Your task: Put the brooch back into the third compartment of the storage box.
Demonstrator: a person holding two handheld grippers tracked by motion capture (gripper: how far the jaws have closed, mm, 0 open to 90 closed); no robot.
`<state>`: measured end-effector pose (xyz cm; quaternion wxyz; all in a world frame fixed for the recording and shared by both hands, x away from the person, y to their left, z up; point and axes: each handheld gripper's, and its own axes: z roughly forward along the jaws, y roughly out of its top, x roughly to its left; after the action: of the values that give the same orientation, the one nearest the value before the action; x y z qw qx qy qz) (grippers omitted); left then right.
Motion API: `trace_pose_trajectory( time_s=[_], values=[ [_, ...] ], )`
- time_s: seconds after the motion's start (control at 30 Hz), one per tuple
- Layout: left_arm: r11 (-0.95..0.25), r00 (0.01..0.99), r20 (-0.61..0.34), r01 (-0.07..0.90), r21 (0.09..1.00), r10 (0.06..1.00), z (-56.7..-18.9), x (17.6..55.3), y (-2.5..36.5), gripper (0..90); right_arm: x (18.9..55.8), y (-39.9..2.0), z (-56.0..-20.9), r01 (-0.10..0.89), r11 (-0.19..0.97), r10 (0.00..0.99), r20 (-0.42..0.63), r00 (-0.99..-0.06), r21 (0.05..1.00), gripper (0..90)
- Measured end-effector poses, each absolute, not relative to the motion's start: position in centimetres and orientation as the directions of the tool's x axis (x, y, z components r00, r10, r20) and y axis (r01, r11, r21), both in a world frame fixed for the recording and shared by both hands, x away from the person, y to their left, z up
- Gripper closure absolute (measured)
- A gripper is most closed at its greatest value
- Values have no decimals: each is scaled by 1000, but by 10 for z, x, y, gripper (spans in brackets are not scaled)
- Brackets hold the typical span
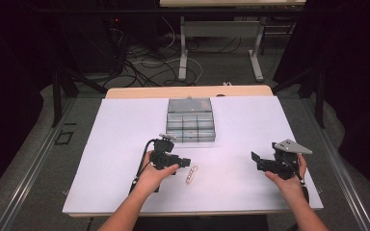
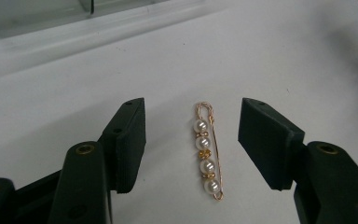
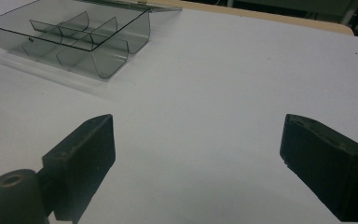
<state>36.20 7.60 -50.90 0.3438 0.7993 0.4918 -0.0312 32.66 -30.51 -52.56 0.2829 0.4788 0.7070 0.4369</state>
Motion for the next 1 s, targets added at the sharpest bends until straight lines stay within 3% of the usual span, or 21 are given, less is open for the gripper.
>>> trace_pose_trajectory(
  time_s=[0.57,1.0],
  values=[
    [-288,467,-416,859,424,780,-521,367,62,585,327,-305,-527,438,160,923,23,-383,885,102],
    [-289,440,-436,882,371,785,-529,372,53,656,327,-304,-527,442,150,922,36,-386,884,108]
  ],
)
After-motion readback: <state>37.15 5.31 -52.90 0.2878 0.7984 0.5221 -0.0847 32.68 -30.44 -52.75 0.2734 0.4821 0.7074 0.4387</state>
